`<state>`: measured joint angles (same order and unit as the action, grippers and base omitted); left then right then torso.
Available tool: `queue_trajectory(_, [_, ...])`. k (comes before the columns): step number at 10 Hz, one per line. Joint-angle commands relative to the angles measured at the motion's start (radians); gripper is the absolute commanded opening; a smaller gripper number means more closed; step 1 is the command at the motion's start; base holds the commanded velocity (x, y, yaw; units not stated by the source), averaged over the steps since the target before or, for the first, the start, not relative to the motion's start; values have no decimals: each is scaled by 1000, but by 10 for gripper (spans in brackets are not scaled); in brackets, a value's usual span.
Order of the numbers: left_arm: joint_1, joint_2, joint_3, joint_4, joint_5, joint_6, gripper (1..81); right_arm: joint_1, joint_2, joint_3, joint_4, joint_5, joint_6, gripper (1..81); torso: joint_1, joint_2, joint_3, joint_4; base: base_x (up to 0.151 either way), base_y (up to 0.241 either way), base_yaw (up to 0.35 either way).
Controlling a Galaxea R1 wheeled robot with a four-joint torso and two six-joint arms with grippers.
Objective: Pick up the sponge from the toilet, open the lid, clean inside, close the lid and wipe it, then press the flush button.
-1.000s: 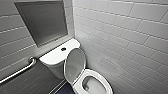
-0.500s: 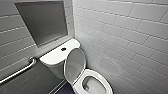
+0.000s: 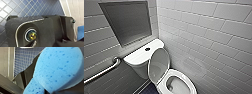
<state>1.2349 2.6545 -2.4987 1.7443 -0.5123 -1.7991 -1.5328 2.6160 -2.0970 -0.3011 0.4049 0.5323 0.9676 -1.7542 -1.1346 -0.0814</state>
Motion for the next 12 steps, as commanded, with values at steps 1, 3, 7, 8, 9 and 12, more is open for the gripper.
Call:
queue_trajectory(1, [25,81,-152,27,43,0,811,-4,-20,3,-36,-41,1,10,0,0,0,0,0,0,0])
queue_trajectory(3, [33,150,-274,32,57,1,811,-2,-11,-1,-38,-43,-6,10,0,0,0,0,0,0,0])
queue_trajectory(7, [65,260,-401,34,118,27,811,-4,-3,-3,-50,-47,-6,10,0,0,1,0,0,0,0])
queue_trajectory(8, [94,274,-401,52,136,27,811,-4,6,-15,-50,-49,-6,10,0,0,1,0,0,0,0])
queue_trajectory(9, [116,285,-402,74,159,27,811,-2,18,-32,-50,-50,-6,10,0,0,1,0,0,0,0])
queue_trajectory(12, [150,297,-405,75,221,30,811,-2,37,-64,-50,-69,1,10,0,-1,2,0,0,0,0])
